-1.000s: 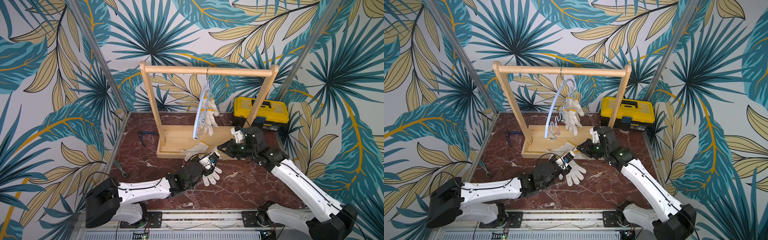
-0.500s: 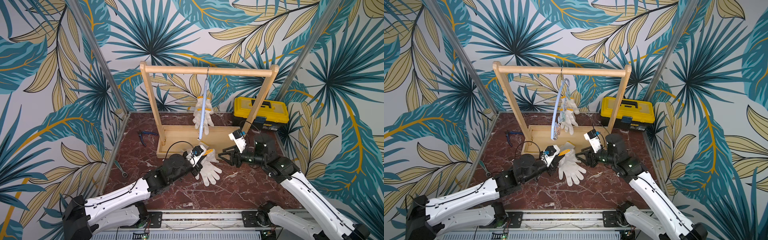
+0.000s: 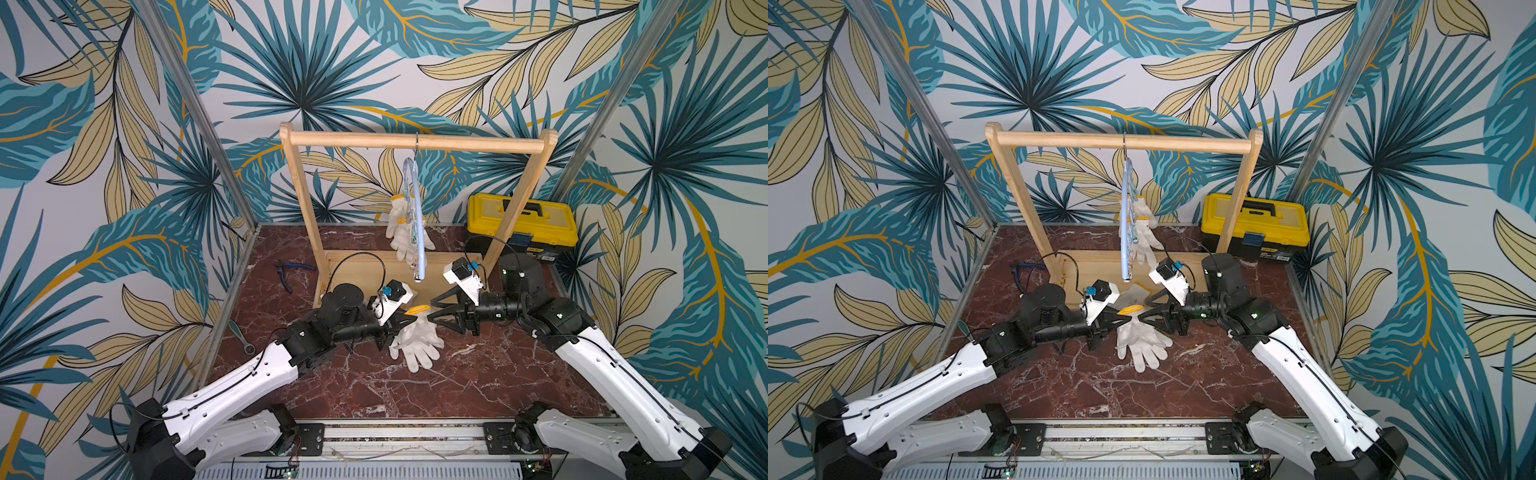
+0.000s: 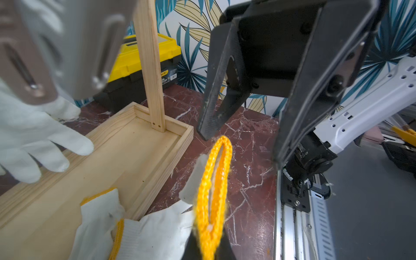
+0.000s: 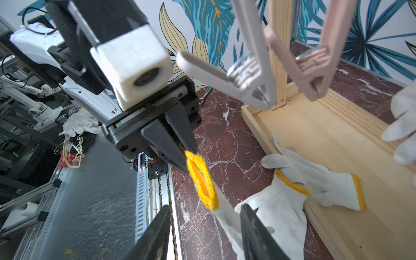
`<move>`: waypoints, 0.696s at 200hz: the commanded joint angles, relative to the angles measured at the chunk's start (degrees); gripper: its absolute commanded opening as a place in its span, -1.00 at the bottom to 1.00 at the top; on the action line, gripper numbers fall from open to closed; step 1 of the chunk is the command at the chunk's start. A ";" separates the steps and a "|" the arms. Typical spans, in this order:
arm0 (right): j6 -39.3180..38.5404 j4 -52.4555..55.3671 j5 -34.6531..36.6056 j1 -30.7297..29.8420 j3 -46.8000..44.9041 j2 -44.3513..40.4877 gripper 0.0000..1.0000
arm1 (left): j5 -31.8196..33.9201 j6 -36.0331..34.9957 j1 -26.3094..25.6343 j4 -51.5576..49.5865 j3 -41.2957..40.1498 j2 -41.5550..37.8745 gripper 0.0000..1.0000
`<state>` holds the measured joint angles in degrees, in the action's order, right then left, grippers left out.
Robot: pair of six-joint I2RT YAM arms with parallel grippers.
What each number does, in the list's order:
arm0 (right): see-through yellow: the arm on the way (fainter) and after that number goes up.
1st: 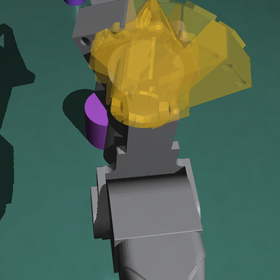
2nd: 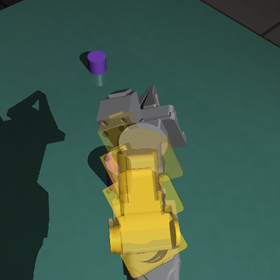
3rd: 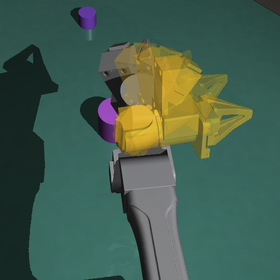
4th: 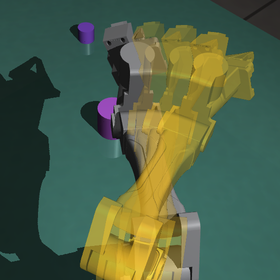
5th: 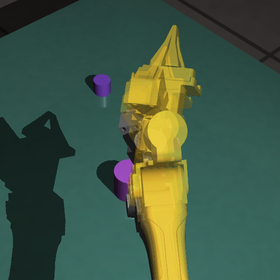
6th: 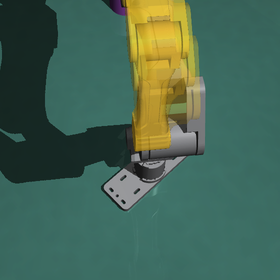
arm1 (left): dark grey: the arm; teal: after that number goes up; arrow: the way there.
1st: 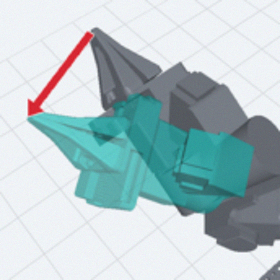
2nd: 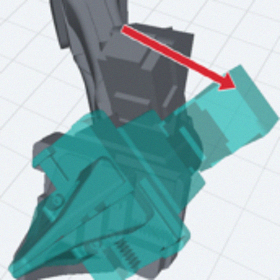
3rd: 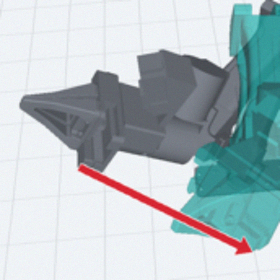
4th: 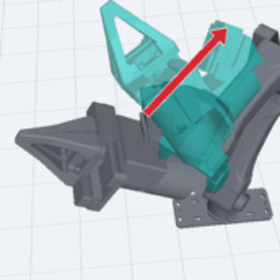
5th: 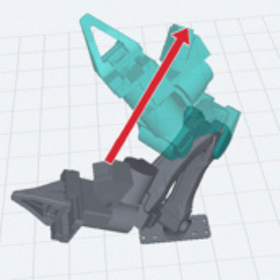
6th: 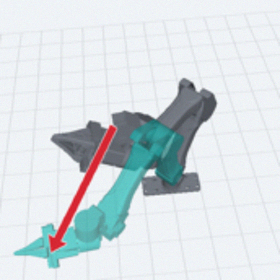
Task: Clip the gloves onto a hanger to dry
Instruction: Pick up the glove from the center of the board.
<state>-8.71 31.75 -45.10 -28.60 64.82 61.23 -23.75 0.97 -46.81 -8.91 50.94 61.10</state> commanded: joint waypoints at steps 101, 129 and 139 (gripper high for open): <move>-1.50 1.00 -0.95 -2.40 1.13 2.46 -0.49 | -9.17 1.63 1.76 -1.84 4.96 1.79 -1.00; -0.70 0.88 -1.22 -2.58 1.10 2.49 -0.66 | -9.74 2.09 1.89 -1.82 5.31 1.92 -1.00; -0.40 0.73 -1.55 -2.58 0.99 2.44 -0.71 | -9.83 2.16 1.89 -1.84 5.25 2.00 -1.00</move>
<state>-9.93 32.84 -45.54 -30.81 65.60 63.40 -32.23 2.42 -45.28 -11.20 53.60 63.07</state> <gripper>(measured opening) 0.166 0.062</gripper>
